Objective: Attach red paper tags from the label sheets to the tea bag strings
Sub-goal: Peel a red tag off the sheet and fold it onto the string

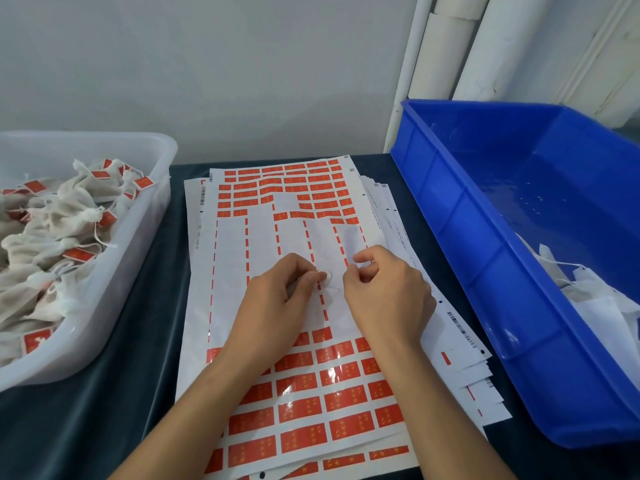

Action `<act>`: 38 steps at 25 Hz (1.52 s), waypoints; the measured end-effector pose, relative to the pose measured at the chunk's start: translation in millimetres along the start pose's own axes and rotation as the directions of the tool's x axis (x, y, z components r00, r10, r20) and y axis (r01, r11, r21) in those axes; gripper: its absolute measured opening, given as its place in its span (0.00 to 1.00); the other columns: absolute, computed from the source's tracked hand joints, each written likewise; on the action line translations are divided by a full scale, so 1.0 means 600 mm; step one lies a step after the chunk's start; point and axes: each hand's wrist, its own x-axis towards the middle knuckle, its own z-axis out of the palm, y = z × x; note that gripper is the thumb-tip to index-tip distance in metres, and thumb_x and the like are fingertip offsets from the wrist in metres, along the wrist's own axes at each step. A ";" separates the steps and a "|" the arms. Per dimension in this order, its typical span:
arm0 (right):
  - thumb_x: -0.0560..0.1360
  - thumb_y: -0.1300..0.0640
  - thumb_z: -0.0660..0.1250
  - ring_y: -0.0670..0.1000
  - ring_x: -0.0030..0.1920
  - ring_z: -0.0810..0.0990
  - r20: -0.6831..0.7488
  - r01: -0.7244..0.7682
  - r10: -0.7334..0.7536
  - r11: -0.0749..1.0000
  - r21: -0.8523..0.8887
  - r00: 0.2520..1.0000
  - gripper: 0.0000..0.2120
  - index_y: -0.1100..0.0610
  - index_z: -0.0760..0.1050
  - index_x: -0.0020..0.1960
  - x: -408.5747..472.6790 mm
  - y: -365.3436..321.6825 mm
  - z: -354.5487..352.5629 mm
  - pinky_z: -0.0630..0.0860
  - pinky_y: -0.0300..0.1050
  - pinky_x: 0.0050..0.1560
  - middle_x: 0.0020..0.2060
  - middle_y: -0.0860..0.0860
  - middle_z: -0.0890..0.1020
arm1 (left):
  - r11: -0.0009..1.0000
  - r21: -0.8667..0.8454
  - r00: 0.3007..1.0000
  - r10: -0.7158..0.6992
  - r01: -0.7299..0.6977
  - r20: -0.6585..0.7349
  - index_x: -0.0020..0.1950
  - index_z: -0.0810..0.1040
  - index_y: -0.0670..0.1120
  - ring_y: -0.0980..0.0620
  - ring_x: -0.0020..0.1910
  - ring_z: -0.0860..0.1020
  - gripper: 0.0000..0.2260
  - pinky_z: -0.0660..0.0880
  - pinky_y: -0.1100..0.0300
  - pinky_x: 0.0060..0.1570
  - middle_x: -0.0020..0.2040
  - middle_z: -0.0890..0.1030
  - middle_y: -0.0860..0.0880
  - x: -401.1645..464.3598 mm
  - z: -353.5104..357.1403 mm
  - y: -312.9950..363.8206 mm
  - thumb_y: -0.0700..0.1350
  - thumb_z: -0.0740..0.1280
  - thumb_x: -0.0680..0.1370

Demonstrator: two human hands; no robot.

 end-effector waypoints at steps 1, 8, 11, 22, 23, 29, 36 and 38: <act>0.78 0.43 0.71 0.44 0.35 0.76 0.000 -0.001 0.001 1.000 0.009 1.000 0.09 0.43 0.80 0.57 0.000 0.001 -0.001 0.62 0.33 0.34 0.45 0.42 0.86 | 1.000 -0.001 1.000 0.000 0.000 0.000 0.54 0.79 0.58 0.67 0.49 0.81 0.05 0.78 0.74 0.42 0.51 0.82 0.68 0.000 0.000 0.000 0.54 0.64 0.84; 0.79 0.45 0.71 0.44 0.36 0.78 0.025 -0.029 0.028 0.998 0.052 0.999 0.07 0.44 0.82 0.56 0.010 0.009 -0.011 0.67 0.35 0.34 0.46 0.42 0.86 | 1.000 -0.012 1.000 -0.002 0.002 0.010 0.54 0.79 0.58 0.71 0.51 0.79 0.05 0.76 0.76 0.42 0.51 0.81 0.69 0.000 -0.001 0.001 0.54 0.64 0.84; 0.79 0.45 0.70 0.46 0.39 0.81 0.030 -0.030 0.028 0.997 0.077 0.999 0.07 0.44 0.81 0.55 0.011 0.012 -0.014 0.70 0.37 0.38 0.46 0.43 0.87 | 1.000 -0.021 1.000 -0.003 0.003 0.013 0.54 0.79 0.58 0.73 0.52 0.78 0.05 0.75 0.78 0.42 0.51 0.80 0.70 0.001 0.000 0.002 0.53 0.64 0.84; 0.78 0.45 0.73 0.45 0.41 0.81 0.026 0.023 -0.026 0.996 0.082 0.999 0.11 0.43 0.81 0.60 0.010 0.011 -0.012 0.71 0.38 0.39 0.47 0.41 0.87 | 0.999 -0.033 1.000 0.004 -0.004 0.003 0.53 0.79 0.57 0.73 0.53 0.78 0.04 0.75 0.78 0.42 0.51 0.81 0.69 -0.002 -0.002 0.004 0.52 0.64 0.84; 0.78 0.46 0.73 0.45 0.41 0.81 0.032 0.022 -0.025 0.996 0.090 0.999 0.11 0.43 0.81 0.60 0.010 0.011 -0.012 0.71 0.38 0.39 0.47 0.41 0.86 | 0.999 -0.036 1.000 0.005 -0.005 0.004 0.53 0.79 0.57 0.73 0.53 0.77 0.04 0.75 0.79 0.42 0.51 0.81 0.68 -0.002 -0.002 0.004 0.52 0.64 0.84; 0.80 0.51 0.71 0.43 0.40 0.83 0.076 -0.054 0.034 0.959 0.277 0.997 0.08 0.42 0.80 0.58 0.020 0.023 -0.027 0.82 0.40 0.42 0.44 0.38 0.83 | 0.996 -0.089 1.000 -0.005 0.004 -0.021 0.51 0.80 0.56 0.70 0.51 0.79 0.05 0.74 0.78 0.43 0.47 0.84 0.65 0.000 -0.006 0.006 0.49 0.65 0.85; 0.80 0.55 0.70 0.40 0.42 0.86 0.194 -0.270 0.190 0.756 0.596 0.962 0.10 0.39 0.82 0.50 0.042 0.041 -0.054 0.84 0.41 0.35 0.43 0.36 0.85 | 0.972 -0.235 0.994 -0.051 0.028 -0.094 0.47 0.80 0.52 0.58 0.44 0.83 0.07 0.77 0.73 0.40 0.41 0.84 0.59 0.007 -0.017 0.004 0.47 0.65 0.85; 0.80 0.55 0.69 0.44 0.45 0.87 0.177 -0.257 0.186 0.691 0.676 0.967 0.10 0.38 0.82 0.50 0.043 0.040 -0.056 0.86 0.47 0.40 0.46 0.37 0.86 | 0.961 -0.274 0.992 -0.066 0.034 -0.109 0.47 0.80 0.52 0.57 0.43 0.84 0.07 0.77 0.72 0.40 0.40 0.84 0.58 0.008 -0.019 0.005 0.47 0.66 0.84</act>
